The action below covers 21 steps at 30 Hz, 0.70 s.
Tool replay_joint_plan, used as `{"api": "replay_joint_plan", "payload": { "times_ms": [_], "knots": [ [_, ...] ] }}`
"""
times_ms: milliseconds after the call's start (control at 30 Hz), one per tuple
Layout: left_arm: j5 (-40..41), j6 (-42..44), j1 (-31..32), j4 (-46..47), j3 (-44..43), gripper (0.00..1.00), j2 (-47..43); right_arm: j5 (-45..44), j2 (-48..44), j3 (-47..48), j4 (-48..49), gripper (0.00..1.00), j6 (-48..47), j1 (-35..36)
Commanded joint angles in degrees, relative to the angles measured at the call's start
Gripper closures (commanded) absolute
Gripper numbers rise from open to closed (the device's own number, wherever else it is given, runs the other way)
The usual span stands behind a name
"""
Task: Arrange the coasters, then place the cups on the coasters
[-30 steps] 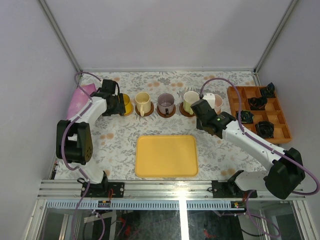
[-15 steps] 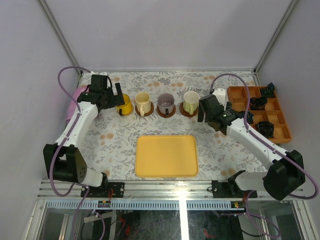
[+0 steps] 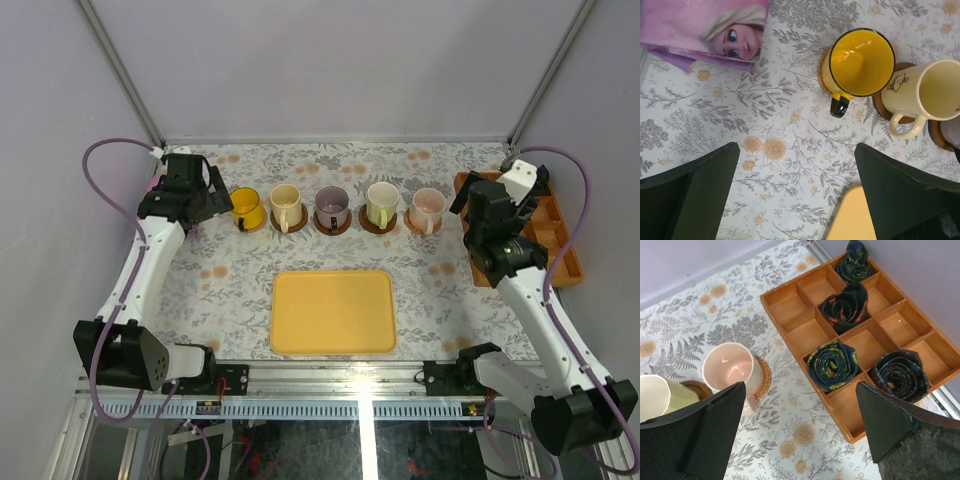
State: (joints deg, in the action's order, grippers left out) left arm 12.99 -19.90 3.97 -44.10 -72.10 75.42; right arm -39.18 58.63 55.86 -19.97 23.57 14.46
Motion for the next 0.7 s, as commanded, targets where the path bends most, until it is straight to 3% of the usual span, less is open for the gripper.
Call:
{"api": "replay_joint_plan", "payload": {
  "times_ms": [0,667],
  "knots": [
    [5.88,-3.15,-0.75,-1.53,1.23,0.00,-2.79,-5.82,-3.83,-2.40,5.02,0.01,-2.78,-0.18],
    [12.23,-7.11,-0.84,1.67,9.20,0.00,-14.55,-5.12,-4.27,-2.69,3.76,0.01,-3.46,-0.21]
  ]
}}
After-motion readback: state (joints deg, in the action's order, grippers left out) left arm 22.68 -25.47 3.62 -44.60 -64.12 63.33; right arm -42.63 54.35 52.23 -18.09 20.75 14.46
